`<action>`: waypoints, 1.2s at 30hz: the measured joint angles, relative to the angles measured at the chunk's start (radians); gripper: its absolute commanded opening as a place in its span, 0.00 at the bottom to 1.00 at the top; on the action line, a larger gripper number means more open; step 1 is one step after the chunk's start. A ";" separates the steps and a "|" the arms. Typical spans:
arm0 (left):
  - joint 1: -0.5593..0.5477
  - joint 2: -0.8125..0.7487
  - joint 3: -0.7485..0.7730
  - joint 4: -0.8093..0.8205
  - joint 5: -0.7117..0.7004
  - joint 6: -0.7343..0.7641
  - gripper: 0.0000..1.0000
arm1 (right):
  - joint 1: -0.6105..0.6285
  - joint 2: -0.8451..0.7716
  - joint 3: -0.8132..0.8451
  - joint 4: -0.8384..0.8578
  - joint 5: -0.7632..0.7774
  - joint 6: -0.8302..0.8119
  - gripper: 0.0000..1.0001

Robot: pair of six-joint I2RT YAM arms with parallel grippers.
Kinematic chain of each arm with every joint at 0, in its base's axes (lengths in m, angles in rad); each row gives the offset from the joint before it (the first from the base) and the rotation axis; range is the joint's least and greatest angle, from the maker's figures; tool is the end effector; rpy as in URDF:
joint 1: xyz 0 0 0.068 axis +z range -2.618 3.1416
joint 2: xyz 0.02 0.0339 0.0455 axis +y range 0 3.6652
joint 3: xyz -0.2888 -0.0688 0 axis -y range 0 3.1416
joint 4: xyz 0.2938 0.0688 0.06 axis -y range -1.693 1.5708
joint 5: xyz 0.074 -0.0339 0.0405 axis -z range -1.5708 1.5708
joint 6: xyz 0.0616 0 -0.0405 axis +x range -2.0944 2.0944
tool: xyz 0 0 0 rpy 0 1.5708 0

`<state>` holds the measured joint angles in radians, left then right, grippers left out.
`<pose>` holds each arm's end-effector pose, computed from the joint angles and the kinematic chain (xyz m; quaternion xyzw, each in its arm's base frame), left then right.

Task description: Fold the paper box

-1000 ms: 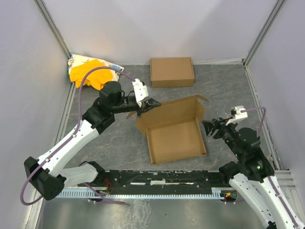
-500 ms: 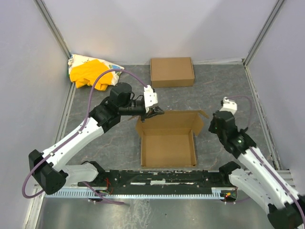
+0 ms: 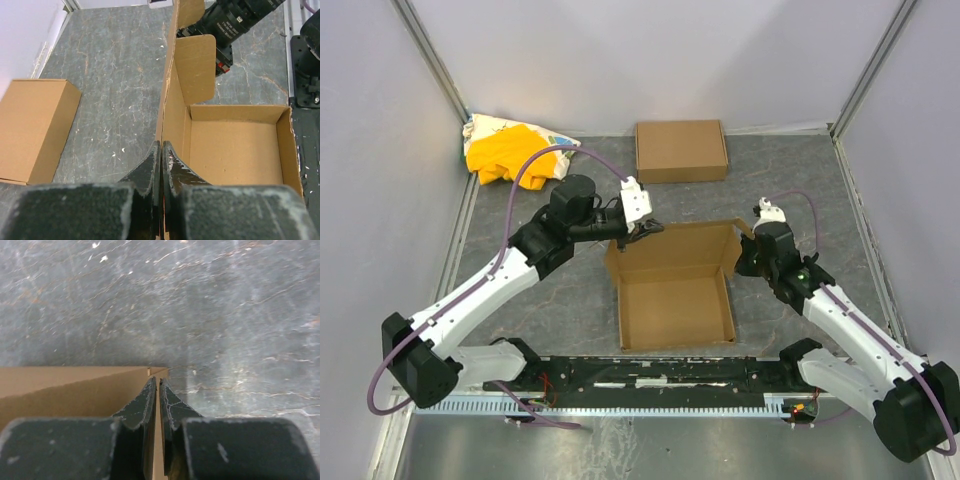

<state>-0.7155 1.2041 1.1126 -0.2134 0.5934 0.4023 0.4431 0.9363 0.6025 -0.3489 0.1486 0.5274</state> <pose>0.2294 -0.2450 0.3785 0.5555 0.5620 -0.3211 0.5220 0.2304 0.0993 0.2214 0.0698 0.8984 0.1405 0.4102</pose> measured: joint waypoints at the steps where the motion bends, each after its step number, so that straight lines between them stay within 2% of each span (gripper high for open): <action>1: 0.000 -0.008 -0.014 0.018 -0.006 -0.008 0.03 | 0.000 0.002 0.000 0.000 -0.034 0.003 0.13; 4: -0.004 -0.036 -0.052 0.054 -0.015 -0.030 0.03 | 0.000 0.003 0.000 0.001 -0.116 0.014 0.13; 10: -0.035 -0.074 -0.099 0.083 -0.018 -0.071 0.03 | 0.000 -0.028 -0.047 0.013 -0.169 0.030 0.13; 20: -0.102 -0.174 -0.209 0.122 -0.028 -0.145 0.03 | 0.000 -0.131 -0.147 -0.015 -0.170 0.048 0.11; 32: -0.153 -0.265 -0.303 0.170 -0.080 -0.212 0.03 | 0.000 -0.291 -0.158 -0.107 -0.176 0.054 0.09; 36: -0.164 -0.253 -0.308 0.194 -0.106 -0.231 0.03 | 0.000 -0.288 -0.161 -0.086 -0.249 0.061 0.09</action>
<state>-0.8799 0.9508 0.8047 -0.0193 0.4873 0.1711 0.4427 0.6487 0.4419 -0.4347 -0.1005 0.5880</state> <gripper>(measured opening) 0.046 0.085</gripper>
